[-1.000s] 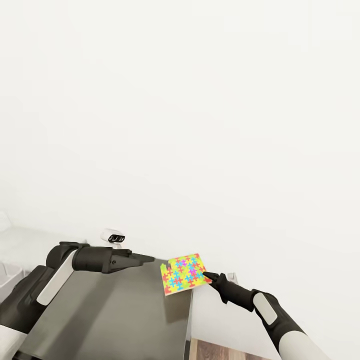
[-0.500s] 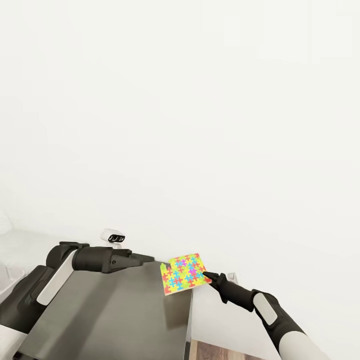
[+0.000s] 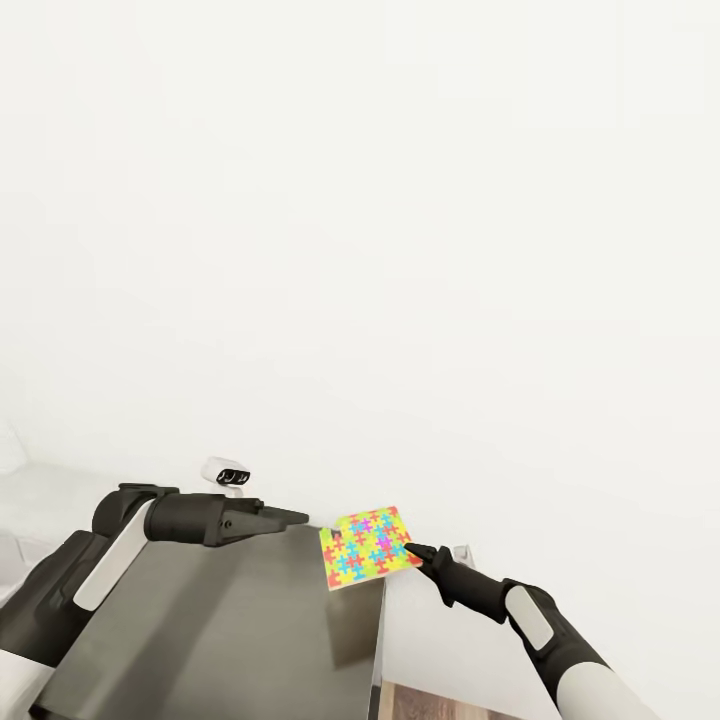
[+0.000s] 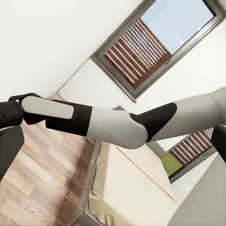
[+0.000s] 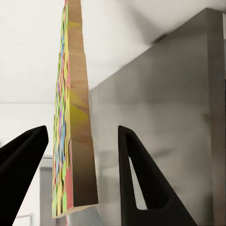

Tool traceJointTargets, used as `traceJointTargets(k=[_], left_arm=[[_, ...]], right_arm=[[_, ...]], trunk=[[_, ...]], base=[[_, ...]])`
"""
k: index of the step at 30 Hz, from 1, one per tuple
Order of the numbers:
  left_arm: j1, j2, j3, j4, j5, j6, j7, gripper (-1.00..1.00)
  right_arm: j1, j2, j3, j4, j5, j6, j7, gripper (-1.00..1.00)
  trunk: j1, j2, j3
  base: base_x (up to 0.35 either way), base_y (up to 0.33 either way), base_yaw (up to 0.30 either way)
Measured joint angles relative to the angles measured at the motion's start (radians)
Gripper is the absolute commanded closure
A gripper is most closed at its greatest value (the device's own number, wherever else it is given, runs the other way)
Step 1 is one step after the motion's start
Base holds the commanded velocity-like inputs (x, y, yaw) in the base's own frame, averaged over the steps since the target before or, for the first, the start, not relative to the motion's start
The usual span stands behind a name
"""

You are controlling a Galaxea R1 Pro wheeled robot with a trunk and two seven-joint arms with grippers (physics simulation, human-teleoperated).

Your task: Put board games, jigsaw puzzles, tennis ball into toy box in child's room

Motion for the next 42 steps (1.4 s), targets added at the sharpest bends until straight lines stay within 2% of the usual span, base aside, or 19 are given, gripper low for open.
traceJointTargets(k=[4,8,12,14,17,21,34,42], left_arm=[[0.0,-0.001,0.001,0.003,0.002,0.001,0.001,-1.0],[0.0,-0.001,0.008,0.005,0.005,0.008,0.0,-1.0],[0.0,0.002,0.059,0.006,0.008,0.01,-0.002,-1.0],[0.002,0.003,0.071,0.009,0.008,0.011,-0.003,-1.0],[0.006,0.004,0.08,0.013,0.01,0.012,-0.005,-1.0],[0.007,0.003,0.111,0.013,0.01,0.02,-0.005,-1.0],[0.007,0.003,0.117,0.013,0.011,0.024,-0.005,-1.0],[0.007,0.004,0.118,0.012,0.009,0.025,-0.005,-1.0]], right_arm=[[0.0,0.002,0.001,0.0,0.0,-0.001,0.0,1.0],[0.0,0.0,0.0,0.0,0.0,-0.001,0.0,1.0],[0.0,-0.001,0.0,0.0,0.0,-0.001,0.0,1.0],[0.0,-0.002,-0.001,0.0,0.0,-0.001,0.0,1.0],[0.0,-0.003,-0.001,0.0,-0.001,0.0,0.0,1.0],[0.0,-0.003,-0.003,0.0,0.0,0.0,0.0,1.0],[0.004,-0.002,-0.006,-0.003,-0.001,-0.004,0.006,1.0],[0.014,-0.007,-0.023,-0.063,0.002,-0.007,0.035,1.0]], trunk=[[-0.015,0.028,0.014],[-0.015,0.028,0.019],[-0.015,0.028,0.024],[-0.015,0.028,0.027],[-0.027,0.049,0.039],[-0.042,0.077,0.052],[-0.092,0.168,0.092],[-0.123,0.224,0.118]], base=[[0.0,0.0,0.0],[0.0,0.0,0.0],[0.0,0.0,0.0],[0.0,0.0,0.013],[0.0,0.0,0.006],[0.0,0.0,0.0],[-0.117,0.0,0.0],[-0.036,0.0,0.0]])
